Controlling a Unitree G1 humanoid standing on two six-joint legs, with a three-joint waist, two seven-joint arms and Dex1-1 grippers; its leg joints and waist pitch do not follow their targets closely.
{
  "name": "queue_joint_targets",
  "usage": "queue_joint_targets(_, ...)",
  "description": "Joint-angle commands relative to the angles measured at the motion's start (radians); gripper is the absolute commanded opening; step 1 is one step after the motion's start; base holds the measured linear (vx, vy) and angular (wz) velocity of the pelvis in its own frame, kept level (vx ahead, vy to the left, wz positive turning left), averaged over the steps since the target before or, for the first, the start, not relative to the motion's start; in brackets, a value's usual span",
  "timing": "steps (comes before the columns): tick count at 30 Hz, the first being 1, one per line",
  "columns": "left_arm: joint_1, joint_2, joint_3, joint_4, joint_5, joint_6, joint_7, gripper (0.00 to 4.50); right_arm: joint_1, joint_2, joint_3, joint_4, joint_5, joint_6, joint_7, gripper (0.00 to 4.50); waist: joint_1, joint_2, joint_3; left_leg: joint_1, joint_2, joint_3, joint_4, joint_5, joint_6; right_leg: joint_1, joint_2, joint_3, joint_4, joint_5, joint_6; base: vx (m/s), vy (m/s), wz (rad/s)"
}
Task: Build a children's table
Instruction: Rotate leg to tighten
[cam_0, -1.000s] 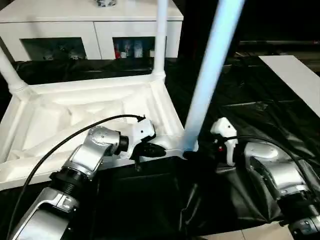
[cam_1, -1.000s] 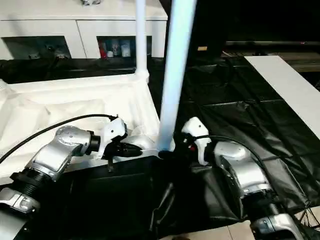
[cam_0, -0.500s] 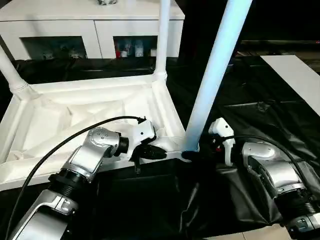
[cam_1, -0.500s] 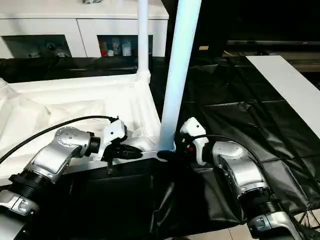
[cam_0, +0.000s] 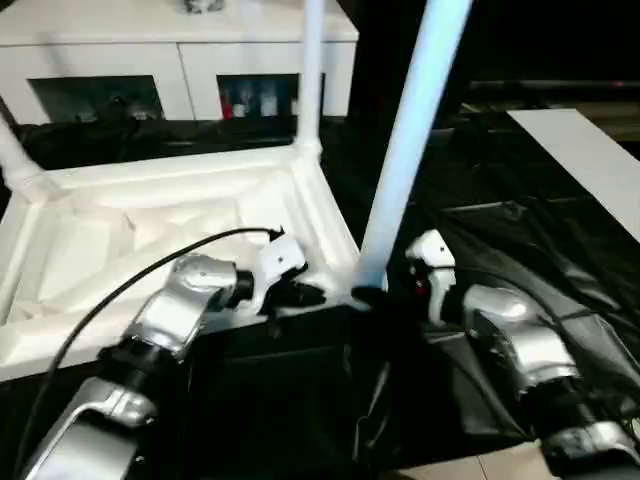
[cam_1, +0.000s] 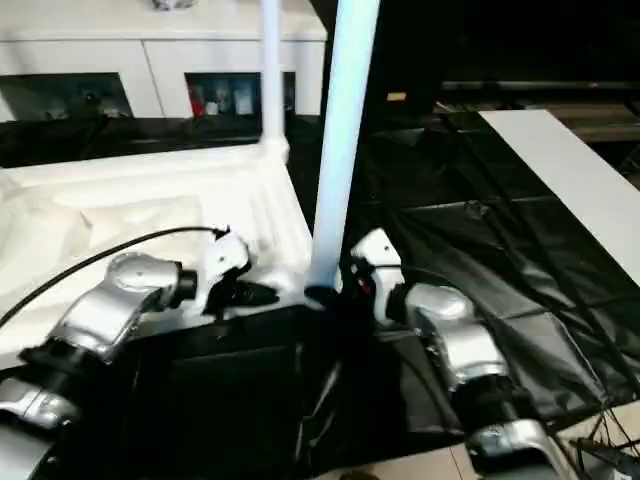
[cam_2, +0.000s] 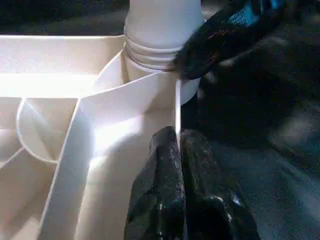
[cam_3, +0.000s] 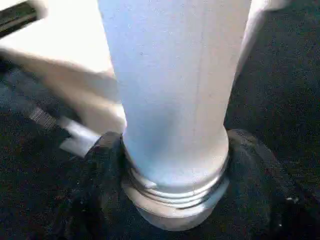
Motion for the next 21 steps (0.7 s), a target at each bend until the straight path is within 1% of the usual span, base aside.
queue_joint_targets(1, -0.013, -0.077, -0.031, 0.043, 0.008, 0.023, 0.072, 0.00, -0.039, 0.039, -0.067, 0.066, -0.021, 0.025, -0.205, 2.70, -0.006, 0.002, -0.068, 0.039, 0.088, -0.056, -0.097, -0.286, -0.049, 0.021, -0.057, 0.027, -0.061, -0.239, -0.223, 0.000, 0.000, 0.00)
queue_joint_targets(2, -0.018, -0.090, -0.029, 0.056, 0.011, 0.027, 0.093, 0.00, -0.045, 0.051, -0.072, 0.075, -0.027, 0.028, -0.234, 2.70, -0.006, 0.001, -0.068, 0.043, 0.086, -0.054, -0.095, -0.295, -0.054, 0.017, -0.056, 0.027, -0.064, -0.242, -0.221, 0.000, 0.000, 0.00)
queue_joint_targets(3, -0.030, -0.118, -0.021, 0.087, 0.015, 0.035, 0.141, 0.00, -0.058, 0.074, -0.080, 0.093, -0.038, 0.030, -0.295, 2.69, -0.006, 0.000, -0.069, 0.046, 0.086, -0.054, -0.094, -0.301, -0.054, 0.017, -0.057, 0.027, -0.066, -0.246, -0.220, 0.000, 0.000, 0.00)
queue_joint_targets(4, -0.061, -0.181, 0.005, 0.157, 0.018, 0.044, 0.252, 0.00, -0.090, 0.127, -0.095, 0.138, -0.049, 0.045, -0.410, 2.69, -0.008, 0.006, -0.070, 0.045, 0.084, -0.054, -0.095, -0.303, -0.055, 0.017, -0.057, 0.028, -0.067, -0.236, -0.218, 0.000, 0.000, 0.00)
queue_joint_targets(5, -0.061, -0.181, 0.005, 0.157, 0.018, 0.044, 0.252, 0.00, -0.090, 0.127, -0.095, 0.138, -0.049, 0.045, -0.410, 2.69, -0.012, 0.004, -0.069, 0.044, 0.083, -0.053, -0.095, -0.305, -0.058, 0.015, -0.054, 0.028, -0.067, -0.234, -0.218, 0.000, 0.000, 0.00)
queue_joint_targets(6, -0.090, -0.231, 0.027, 0.220, 0.027, 0.041, 0.347, 0.00, -0.124, 0.171, -0.107, 0.186, -0.055, 0.041, -0.507, 2.69, -0.011, 0.008, -0.069, 0.046, 0.081, -0.054, -0.094, -0.319, -0.059, 0.016, -0.055, 0.027, -0.070, -0.244, -0.218, 0.000, 0.000, 0.00)
queue_joint_targets(7, -0.105, -0.251, 0.035, 0.252, 0.034, 0.032, 0.394, 0.00, -0.141, 0.191, -0.110, 0.209, -0.062, 0.034, -0.557, 2.69, -0.014, 0.007, -0.068, 0.047, 0.081, -0.053, -0.095, -0.332, -0.060, 0.013, -0.055, 0.028, -0.073, -0.255, -0.216, 0.000, 0.000, 0.00)
queue_joint_targets(8, -0.116, -0.265, 0.042, 0.276, 0.042, 0.023, 0.425, 0.00, -0.153, 0.205, -0.115, 0.225, -0.068, 0.028, -0.592, 2.69, -0.014, 0.006, -0.069, 0.051, 0.081, -0.056, -0.095, -0.351, -0.064, 0.012, -0.054, 0.027, -0.077, -0.273, -0.205, 0.000, 0.000, 0.00)
queue_joint_targets(9, -0.116, -0.265, 0.042, 0.276, 0.042, 0.023, 0.425, 0.00, -0.153, 0.205, -0.115, 0.225, -0.068, 0.028, -0.592, 2.69, -0.013, 0.006, -0.070, 0.050, 0.080, -0.056, -0.094, -0.349, -0.063, 0.013, -0.056, 0.027, -0.076, -0.271, -0.203, 0.000, 0.000, 0.00)
queue_joint_targets(10, -0.141, -0.291, 0.056, 0.328, 0.054, -0.004, 0.489, 0.00, -0.181, 0.232, -0.099, 0.260, -0.089, 0.004, -0.608, 2.69, -0.011, 0.008, -0.069, 0.046, 0.081, -0.058, -0.096, -0.346, -0.056, 0.018, -0.057, 0.026, -0.077, -0.266, -0.192, 0.000, 0.000, 0.00)
queue_joint_targets(11, -0.142, -0.291, 0.056, 0.329, 0.055, -0.005, 0.490, 0.00, -0.182, 0.233, -0.098, 0.260, -0.090, 0.003, -0.607, 2.68, -0.012, 0.009, -0.071, 0.048, 0.081, -0.057, -0.096, -0.342, -0.055, 0.015, -0.055, 0.025, -0.078, -0.257, -0.186, 0.000, 0.000, 0.00)
queue_joint_targets(12, -0.151, -0.298, 0.059, 0.345, 0.058, -0.022, 0.495, 0.00, -0.196, 0.248, -0.079, 0.270, -0.102, -0.020, -0.584, 2.68, -0.012, 0.008, -0.072, 0.047, 0.080, -0.056, -0.096, -0.339, -0.050, 0.016, -0.054, 0.025, -0.077, -0.246, -0.186, 0.000, 0.000, 0.00)
queue_joint_targets(13, -0.153, -0.300, 0.060, 0.345, 0.055, -0.025, 0.485, 0.00, -0.200, 0.252, -0.068, 0.270, -0.107, -0.031, -0.565, 2.68, -0.011, 0.005, -0.071, 0.040, 0.080, -0.057, -0.095, -0.325, -0.037, 0.022, -0.057, 0.025, -0.076, -0.232, -0.185, 0.000, 0.000, 0.00)
queue_joint_targets(14, -0.147, -0.291, 0.056, 0.324, 0.054, -0.019, 0.462, 0.00, -0.187, 0.244, -0.054, 0.232, -0.106, -0.061, -0.515, 3.02, -0.009, 0.005, -0.071, 0.039, 0.081, -0.056, -0.095, -0.315, -0.025, 0.022, -0.059, 0.025, -0.076, -0.231, -0.184, 0.000, 0.000, 0.00)
queue_joint_targets(15, -0.145, -0.284, 0.054, 0.315, 0.053, -0.016, 0.445, 0.00, -0.179, 0.238, -0.048, 0.205, -0.105, -0.084, -0.479, 3.37, -0.006, 0.003, -0.072, 0.038, 0.082, -0.056, -0.094, -0.311, -0.013, 0.024, -0.061, 0.025, -0.076, -0.237, -0.182, 0.000, 0.000, 0.00)
queue_joint_targets(16, -0.138, -0.273, 0.050, 0.300, 0.052, -0.022, 0.418, 0.00, -0.168, 0.231, -0.052, 0.175, -0.093, -0.088, -0.449, 3.37, -0.005, 0.004, -0.073, 0.038, 0.082, -0.055, -0.092, -0.303, -0.008, 0.024, -0.062, 0.026, -0.076, -0.235, -0.183, 0.000, 0.000, 0.00)
queue_joint_targets(17, -0.131, -0.257, 0.046, 0.290, 0.052, -0.030, 0.388, 0.00, -0.156, 0.220, -0.059, 0.143, -0.080, -0.086, -0.429, 3.43, -0.003, 0.004, -0.072, 0.034, 0.082, -0.055, -0.093, -0.288, 0.005, 0.027, -0.060, 0.026, -0.075, -0.221, -0.183, 0.000, 0.000, 0.00)
queue_joint_targets(18, -0.124, -0.245, 0.041, 0.279, 0.053, -0.029, 0.370, 0.00, -0.145, 0.209, -0.062, 0.118, -0.074, -0.082, -0.421, 3.58, -0.004, 0.004, -0.072, 0.031, 0.083, -0.056, -0.094, -0.274, 0.014, 0.030, -0.060, 0.025, -0.073, -0.210, -0.183, 0.000, 0.000, 0.00)
queue_joint_targets(19, -0.119, -0.237, 0.035, 0.269, 0.054, -0.035, 0.352, 0.00, -0.138, 0.200, -0.060, 0.102, -0.072, -0.080, -0.411, 3.58, -0.004, 0.003, -0.073, 0.029, 0.085, -0.058, -0.095, -0.261, 0.017, 0.033, -0.061, 0.024, -0.069, -0.197, -0.186, 0.000, 0.000, 0.00)
queue_joint_targets(20, -0.109, -0.221, 0.024, 0.253, 0.056, -0.049, 0.318, 0.00, -0.125, 0.184, -0.057, 0.074, -0.068, -0.076, -0.393, 3.73, -0.008, 0.004, -0.073, 0.027, 0.085, -0.060, -0.095, -0.254, 0.025, 0.034, -0.061, 0.022, -0.068, -0.193, -0.192, 0.000, 0.000, 0.00)
queue_joint_targets(21, -0.098, -0.208, 0.018, 0.232, 0.052, -0.035, 0.293, 0.00, -0.110, 0.169, -0.057, 0.043, -0.054, -0.066, -0.366, 3.86, -0.011, 0.004, -0.072, 0.031, 0.086, -0.058, -0.094, -0.265, 0.028, 0.029, -0.059, 0.023, -0.071, -0.205, -0.198, 0.000, 0.000, 0.00)
